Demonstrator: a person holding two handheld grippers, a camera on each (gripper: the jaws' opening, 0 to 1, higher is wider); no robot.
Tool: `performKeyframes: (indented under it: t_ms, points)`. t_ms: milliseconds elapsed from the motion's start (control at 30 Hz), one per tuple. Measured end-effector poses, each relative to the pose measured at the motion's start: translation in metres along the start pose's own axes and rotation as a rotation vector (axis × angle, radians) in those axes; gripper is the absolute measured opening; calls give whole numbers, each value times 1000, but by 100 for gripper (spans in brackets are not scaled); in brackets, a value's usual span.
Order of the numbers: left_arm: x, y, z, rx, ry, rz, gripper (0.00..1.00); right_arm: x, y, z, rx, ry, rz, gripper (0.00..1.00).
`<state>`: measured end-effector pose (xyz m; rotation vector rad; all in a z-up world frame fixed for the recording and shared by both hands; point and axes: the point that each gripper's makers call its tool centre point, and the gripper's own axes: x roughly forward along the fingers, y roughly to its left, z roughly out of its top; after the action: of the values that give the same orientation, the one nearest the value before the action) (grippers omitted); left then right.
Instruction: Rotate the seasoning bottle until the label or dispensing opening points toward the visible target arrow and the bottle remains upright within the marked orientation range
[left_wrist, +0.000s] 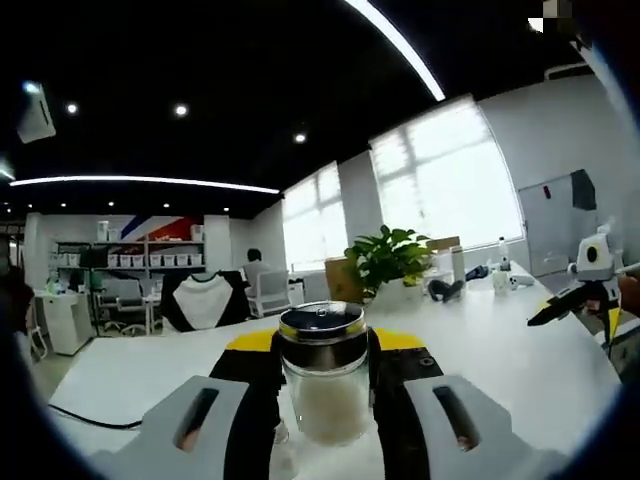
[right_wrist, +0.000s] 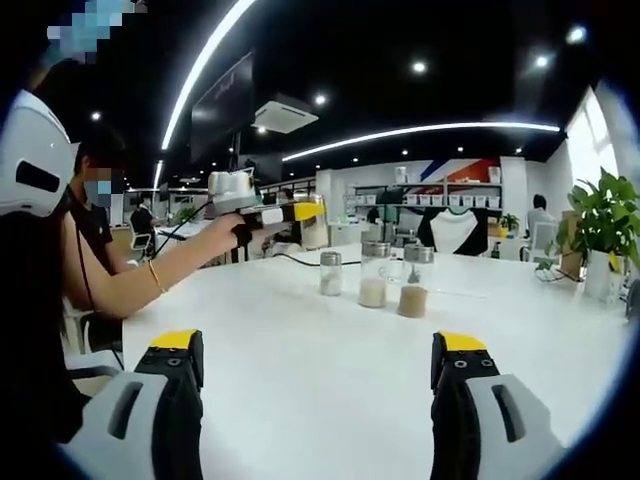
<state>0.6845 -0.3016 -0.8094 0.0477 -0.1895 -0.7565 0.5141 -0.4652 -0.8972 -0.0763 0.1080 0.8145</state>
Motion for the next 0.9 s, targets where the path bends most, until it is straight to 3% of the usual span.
performKeyframes:
  t_ms: [167,433,600,633,767,900]
  points:
    - [4,-34,-1,5,12,-105,35,0,1,4,-10,-12,3,96]
    - [2,-79,9,-86,-34,-290,35,-1,-1,-4,-5,9,5,95]
    - [1,-92,10,-90,-42,-357,36,-2,1,-3,-6,0,21,95]
    - [0,-100,8,-77,-32,-395,36,-2,2,-1,-10,-10,27,94]
    - [0,-116,5,-73,-32,-431,36,-1,4,3,-26,-15,32,93]
    - [-2,-135,4,-126,-47,-501,36,0,5,5,-29,-18,38,93]
